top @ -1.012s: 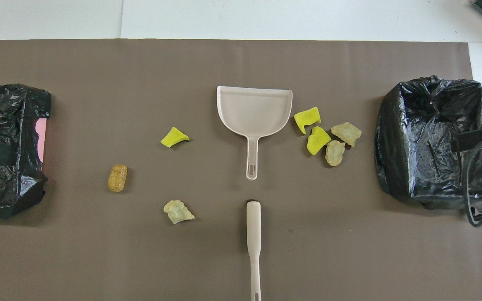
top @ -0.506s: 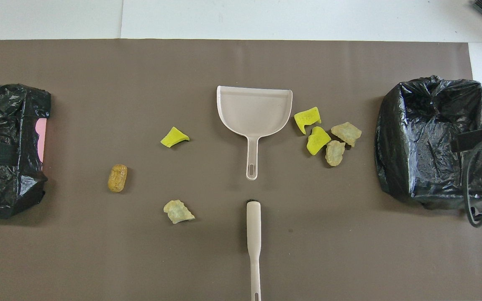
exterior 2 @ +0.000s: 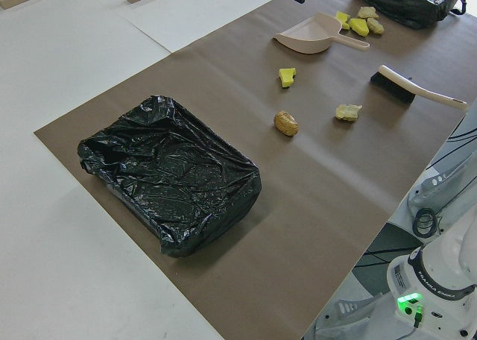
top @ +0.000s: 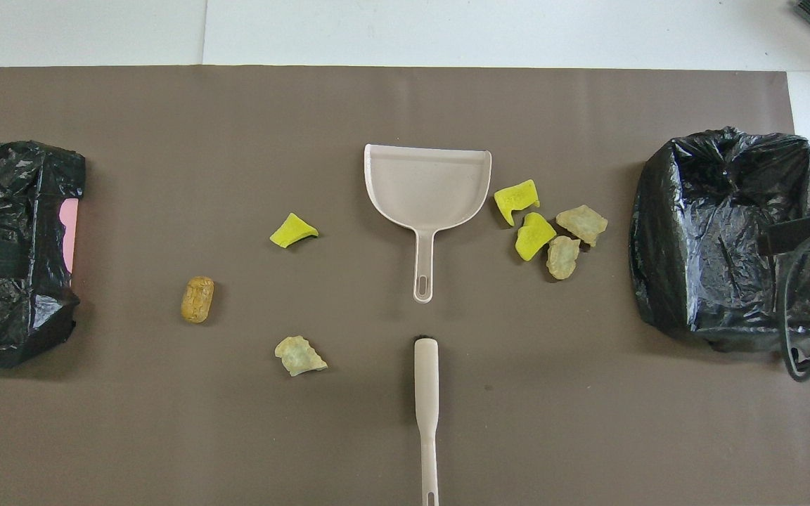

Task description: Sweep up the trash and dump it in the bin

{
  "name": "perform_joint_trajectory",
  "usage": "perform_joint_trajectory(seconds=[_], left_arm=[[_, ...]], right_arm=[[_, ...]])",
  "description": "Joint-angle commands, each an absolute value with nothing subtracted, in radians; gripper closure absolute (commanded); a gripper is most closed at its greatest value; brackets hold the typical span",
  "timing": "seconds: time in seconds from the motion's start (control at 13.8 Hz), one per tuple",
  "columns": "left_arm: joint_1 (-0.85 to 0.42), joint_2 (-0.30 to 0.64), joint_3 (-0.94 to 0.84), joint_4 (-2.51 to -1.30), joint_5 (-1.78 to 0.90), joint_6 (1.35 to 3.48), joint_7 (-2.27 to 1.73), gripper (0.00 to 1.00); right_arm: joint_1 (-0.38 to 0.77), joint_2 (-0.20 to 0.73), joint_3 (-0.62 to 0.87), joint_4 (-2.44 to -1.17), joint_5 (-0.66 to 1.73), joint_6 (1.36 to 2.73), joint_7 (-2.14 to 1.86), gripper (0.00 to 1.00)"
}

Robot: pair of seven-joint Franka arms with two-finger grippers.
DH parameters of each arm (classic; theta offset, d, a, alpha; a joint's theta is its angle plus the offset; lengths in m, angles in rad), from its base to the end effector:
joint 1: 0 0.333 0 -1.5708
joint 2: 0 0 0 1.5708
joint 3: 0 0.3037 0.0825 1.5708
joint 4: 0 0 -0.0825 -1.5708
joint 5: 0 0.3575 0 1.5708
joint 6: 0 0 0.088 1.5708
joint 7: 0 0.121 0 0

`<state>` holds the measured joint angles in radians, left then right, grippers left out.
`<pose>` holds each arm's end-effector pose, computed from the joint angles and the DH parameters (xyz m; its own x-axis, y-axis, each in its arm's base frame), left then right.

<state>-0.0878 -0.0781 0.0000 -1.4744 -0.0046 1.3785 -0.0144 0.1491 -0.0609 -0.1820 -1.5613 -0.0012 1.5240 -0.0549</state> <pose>0.4802 -0.0429 0.6630 0.9971 -0.0742 -0.0179 -0.0741 -0.9972 0.0043 0.5054 -0.0199 0.6292 0.9995 0.0220 0.0231 0.0222 -0.9997 -0.0086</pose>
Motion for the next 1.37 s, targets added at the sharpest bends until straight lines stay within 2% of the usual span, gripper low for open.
perform_joint_trajectory(seconds=[0.0, 1.01, 1.3], left_arm=[[-0.091, -0.106, -0.005, -1.508, 0.003, 1.394, -0.023, 0.00], [-0.097, -0.113, -0.018, -1.520, -0.003, 1.397, -0.029, 0.00], [-0.127, -0.153, -0.058, -1.577, -0.003, 1.399, -0.038, 0.00]], right_arm=[[0.140, -0.084, -0.173, -1.588, -0.011, 1.539, -0.048, 0.00], [0.141, -0.084, -0.173, -1.589, -0.011, 1.539, -0.046, 0.00], [0.141, -0.084, -0.173, -1.589, -0.011, 1.539, -0.046, 0.00]])
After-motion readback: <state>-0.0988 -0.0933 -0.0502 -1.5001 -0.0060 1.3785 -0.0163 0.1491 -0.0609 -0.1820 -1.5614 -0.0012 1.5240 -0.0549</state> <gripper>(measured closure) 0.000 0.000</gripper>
